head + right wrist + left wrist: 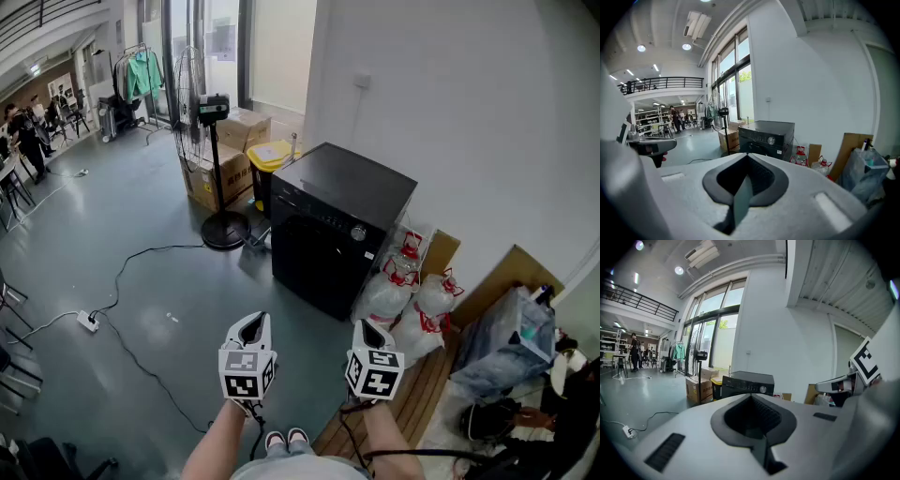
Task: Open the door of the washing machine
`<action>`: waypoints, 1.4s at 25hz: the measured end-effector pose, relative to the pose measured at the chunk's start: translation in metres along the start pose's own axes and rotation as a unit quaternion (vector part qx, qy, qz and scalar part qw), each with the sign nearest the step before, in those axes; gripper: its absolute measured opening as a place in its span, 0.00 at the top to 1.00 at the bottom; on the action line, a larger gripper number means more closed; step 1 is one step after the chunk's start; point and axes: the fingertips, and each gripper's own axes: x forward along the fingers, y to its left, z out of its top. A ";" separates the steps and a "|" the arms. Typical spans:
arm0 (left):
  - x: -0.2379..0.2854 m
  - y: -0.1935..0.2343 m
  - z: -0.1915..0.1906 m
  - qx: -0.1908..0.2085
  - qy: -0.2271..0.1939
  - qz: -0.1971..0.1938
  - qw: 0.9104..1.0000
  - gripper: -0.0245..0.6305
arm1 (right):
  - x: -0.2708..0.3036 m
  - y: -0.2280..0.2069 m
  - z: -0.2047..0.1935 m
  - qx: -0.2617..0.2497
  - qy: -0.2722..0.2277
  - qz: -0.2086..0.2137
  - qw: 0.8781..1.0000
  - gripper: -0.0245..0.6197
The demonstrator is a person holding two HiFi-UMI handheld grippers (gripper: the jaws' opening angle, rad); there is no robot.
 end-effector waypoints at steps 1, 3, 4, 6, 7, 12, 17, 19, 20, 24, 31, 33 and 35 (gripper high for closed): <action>0.000 0.002 0.000 0.001 0.000 0.001 1.000 0.96 | 0.002 0.002 0.000 0.003 0.000 0.002 1.000 0.95; 0.000 0.005 0.001 0.003 -0.001 0.001 1.000 0.96 | 0.004 0.005 -0.002 0.007 0.001 0.006 1.000 0.95; -0.001 0.006 0.000 0.004 -0.002 0.001 1.000 0.96 | 0.005 0.007 -0.004 0.009 0.003 0.010 1.000 0.95; -0.003 0.010 -0.001 0.003 -0.001 0.000 1.000 0.96 | 0.007 0.013 -0.008 0.013 0.008 0.018 1.000 0.95; -0.004 0.012 -0.002 0.001 -0.001 0.000 1.000 0.96 | 0.007 0.016 -0.009 0.016 0.009 0.020 1.000 0.95; -0.005 0.021 -0.001 -0.005 -0.003 -0.002 1.000 0.96 | 0.008 0.027 -0.007 0.003 0.008 0.013 1.000 0.95; -0.007 0.028 -0.004 -0.004 -0.003 -0.006 1.000 0.96 | 0.010 0.023 -0.010 0.029 0.008 -0.005 1.000 0.95; -0.006 0.032 -0.005 -0.003 0.000 -0.004 1.000 0.96 | 0.011 0.019 -0.014 0.039 0.010 -0.011 0.999 0.95; -0.005 0.035 -0.006 -0.004 0.002 -0.004 1.000 0.96 | 0.012 0.018 -0.017 0.041 0.013 -0.013 0.999 0.95; 0.003 0.045 -0.006 -0.005 0.005 0.001 1.000 0.96 | 0.021 0.013 -0.022 0.048 0.022 -0.019 0.998 0.95; 0.029 0.063 -0.002 -0.008 0.007 0.011 1.000 0.96 | 0.057 0.010 -0.006 0.048 0.014 -0.019 0.999 0.95; 0.038 0.070 0.000 -0.010 0.009 0.015 1.000 0.96 | 0.072 0.011 -0.001 0.049 0.016 -0.014 0.999 0.95; 0.049 0.078 0.003 -0.013 0.010 0.020 1.000 0.96 | 0.087 0.013 0.004 0.050 0.017 -0.008 0.999 0.95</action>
